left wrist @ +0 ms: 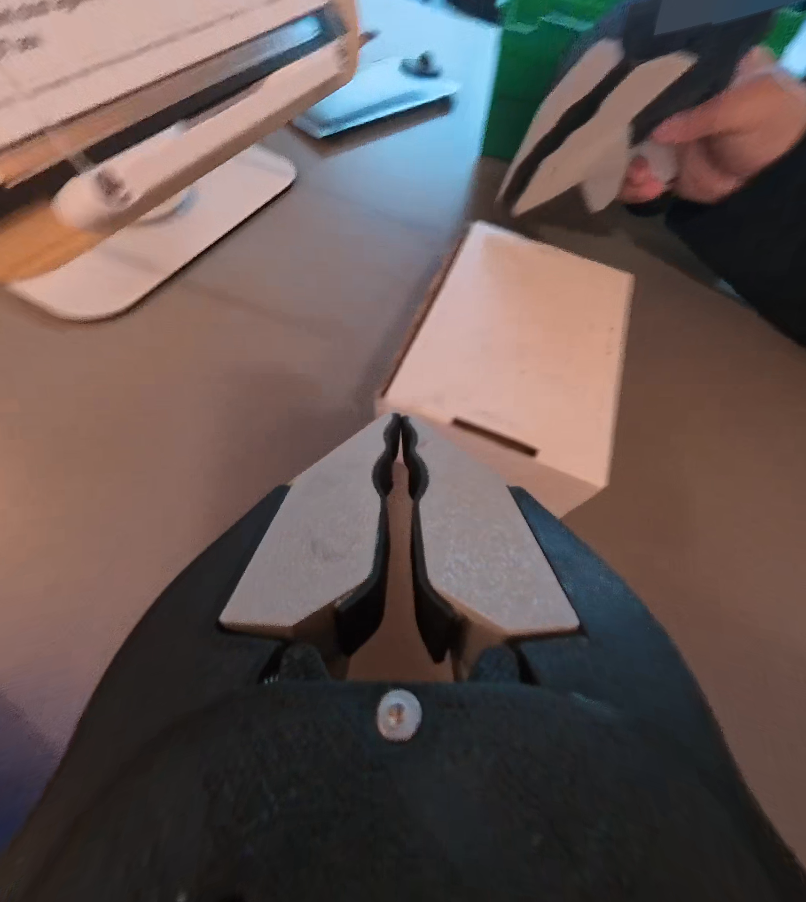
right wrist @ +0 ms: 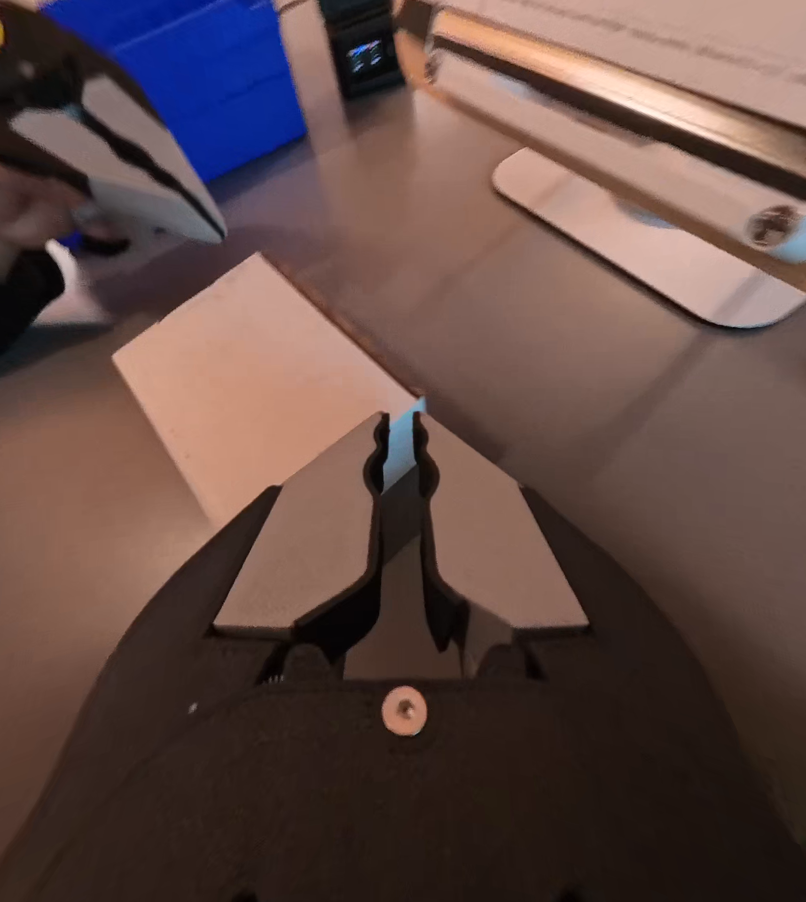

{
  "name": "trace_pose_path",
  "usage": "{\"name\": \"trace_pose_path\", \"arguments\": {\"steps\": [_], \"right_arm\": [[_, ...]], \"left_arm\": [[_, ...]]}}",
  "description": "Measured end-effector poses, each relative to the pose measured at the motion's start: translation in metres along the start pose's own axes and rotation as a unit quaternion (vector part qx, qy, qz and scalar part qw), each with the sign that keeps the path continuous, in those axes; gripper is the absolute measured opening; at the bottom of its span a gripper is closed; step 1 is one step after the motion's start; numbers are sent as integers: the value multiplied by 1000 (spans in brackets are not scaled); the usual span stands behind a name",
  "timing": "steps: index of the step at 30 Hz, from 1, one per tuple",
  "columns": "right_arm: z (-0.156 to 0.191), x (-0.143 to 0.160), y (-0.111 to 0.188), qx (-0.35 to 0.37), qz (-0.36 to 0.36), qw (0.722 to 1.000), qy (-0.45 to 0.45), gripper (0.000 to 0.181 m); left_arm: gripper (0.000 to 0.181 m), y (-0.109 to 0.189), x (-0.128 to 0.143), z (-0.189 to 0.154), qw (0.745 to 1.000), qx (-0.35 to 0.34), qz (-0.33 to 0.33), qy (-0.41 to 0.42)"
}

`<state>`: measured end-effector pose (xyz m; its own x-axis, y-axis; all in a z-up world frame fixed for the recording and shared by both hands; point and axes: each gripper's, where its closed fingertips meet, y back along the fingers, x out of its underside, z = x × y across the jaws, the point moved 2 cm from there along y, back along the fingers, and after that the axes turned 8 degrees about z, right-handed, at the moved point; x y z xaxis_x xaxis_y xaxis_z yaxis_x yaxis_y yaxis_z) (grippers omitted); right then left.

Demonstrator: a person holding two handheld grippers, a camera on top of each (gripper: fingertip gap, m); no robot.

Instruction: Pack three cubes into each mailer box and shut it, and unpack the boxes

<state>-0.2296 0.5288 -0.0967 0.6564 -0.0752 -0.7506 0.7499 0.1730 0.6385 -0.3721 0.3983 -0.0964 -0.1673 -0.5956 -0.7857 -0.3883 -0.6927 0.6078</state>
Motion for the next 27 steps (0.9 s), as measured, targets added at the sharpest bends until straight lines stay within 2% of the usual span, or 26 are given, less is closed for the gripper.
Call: {"name": "trace_pose_path", "arguments": {"steps": [3,7,10,14,17,20,27], "right_arm": [[-17,0,8,5,-25,998,-64,4],[-21,15,-6,-28,15,991,-128,12],[-18,23,-17,-28,49,990,-131,12],[-12,25,-25,-8,70,993,-95,0],[-10,19,-23,10,61,996,-58,0],[-7,7,-13,18,29,999,-24,0],[4,-21,14,19,-68,997,31,0]], "left_arm": [[0,-4,24,18,996,-17,62,65],[0,-22,36,11,992,14,93,82],[0,-31,33,-1,993,27,95,60],[0,-36,29,-7,995,15,91,39],[0,-32,24,-3,996,-22,81,0],[0,-23,11,0,998,-41,45,-7],[0,2,-13,-8,999,-17,-41,-23]]}}
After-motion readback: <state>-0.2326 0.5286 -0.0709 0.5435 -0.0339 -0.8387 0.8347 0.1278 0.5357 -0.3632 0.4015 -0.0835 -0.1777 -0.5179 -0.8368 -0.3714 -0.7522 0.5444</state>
